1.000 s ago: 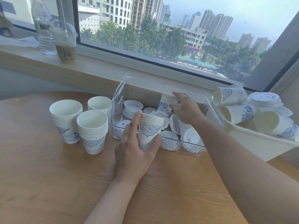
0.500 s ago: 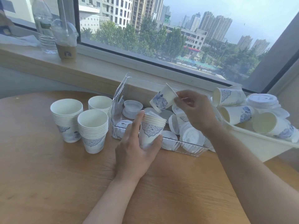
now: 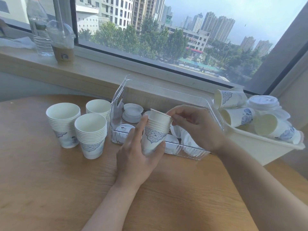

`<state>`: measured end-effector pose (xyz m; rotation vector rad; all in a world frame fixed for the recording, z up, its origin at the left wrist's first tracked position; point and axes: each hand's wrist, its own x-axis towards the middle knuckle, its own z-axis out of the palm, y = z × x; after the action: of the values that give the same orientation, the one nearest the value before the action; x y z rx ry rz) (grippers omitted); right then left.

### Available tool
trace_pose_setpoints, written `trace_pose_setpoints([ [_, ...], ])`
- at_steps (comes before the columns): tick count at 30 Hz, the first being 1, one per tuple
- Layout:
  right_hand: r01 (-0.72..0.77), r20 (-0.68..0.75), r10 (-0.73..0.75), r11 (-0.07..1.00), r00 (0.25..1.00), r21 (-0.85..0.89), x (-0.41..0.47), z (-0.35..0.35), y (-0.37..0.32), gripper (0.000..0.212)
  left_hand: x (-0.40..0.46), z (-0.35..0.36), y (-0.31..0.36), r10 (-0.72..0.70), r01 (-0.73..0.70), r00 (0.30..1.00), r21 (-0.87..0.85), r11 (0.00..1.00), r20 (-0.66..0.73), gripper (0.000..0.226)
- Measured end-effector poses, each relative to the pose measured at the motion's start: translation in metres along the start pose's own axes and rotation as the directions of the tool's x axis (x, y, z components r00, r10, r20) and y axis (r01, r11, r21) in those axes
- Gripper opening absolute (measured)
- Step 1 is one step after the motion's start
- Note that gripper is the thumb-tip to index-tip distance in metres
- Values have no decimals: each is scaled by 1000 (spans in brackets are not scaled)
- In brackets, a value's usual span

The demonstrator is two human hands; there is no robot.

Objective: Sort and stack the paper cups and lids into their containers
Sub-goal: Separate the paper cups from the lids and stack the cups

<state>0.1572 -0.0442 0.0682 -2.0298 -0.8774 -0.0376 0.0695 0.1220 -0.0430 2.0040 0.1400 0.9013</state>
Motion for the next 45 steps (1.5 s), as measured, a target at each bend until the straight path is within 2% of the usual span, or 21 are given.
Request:
trace_pose_setpoints([
  [3, -20, 66, 21, 1000, 998, -23, -3, 4, 6, 17, -1, -1, 0, 16, -16, 1000, -17, 1000, -4, 85],
  [6, -29, -42, 22, 986, 999, -165, 0, -2, 18, 19, -1, -2, 0, 16, -16, 1000, -26, 1000, 0, 88],
  [9, -157, -171, 97, 909, 981, -387, 5, -13, 33, 37, -1, -2, -1, 26, -26, 1000, -12, 1000, 4, 85],
  [13, -245, -152, 193, 787, 969, -566, 10, -16, 47, 47, 0, -2, -1, 33, -33, 999, -21, 999, 3, 78],
  [22, -352, -185, 308, 684, 933, -639, 20, -12, 56, 37, 0, -2, -1, 40, -40, 999, -26, 999, 2, 75],
  [28, -331, -288, 197, 767, 937, -550, 14, -16, 47, 22, 0, -2, -1, 34, -34, 999, -21, 999, 11, 77],
  [36, -266, -402, 84, 867, 912, -422, 12, -26, 20, 15, -2, -2, -1, 37, -36, 999, -25, 999, 6, 77],
  [40, -163, -391, 96, 976, 915, -141, 10, -27, 7, 16, -1, -1, 0, 40, -40, 999, -18, 999, 6, 77],
  [45, -23, -269, 50, 994, 962, 104, 6, -24, -6, 16, -1, -1, 1, 54, -54, 998, -10, 999, 13, 78],
])
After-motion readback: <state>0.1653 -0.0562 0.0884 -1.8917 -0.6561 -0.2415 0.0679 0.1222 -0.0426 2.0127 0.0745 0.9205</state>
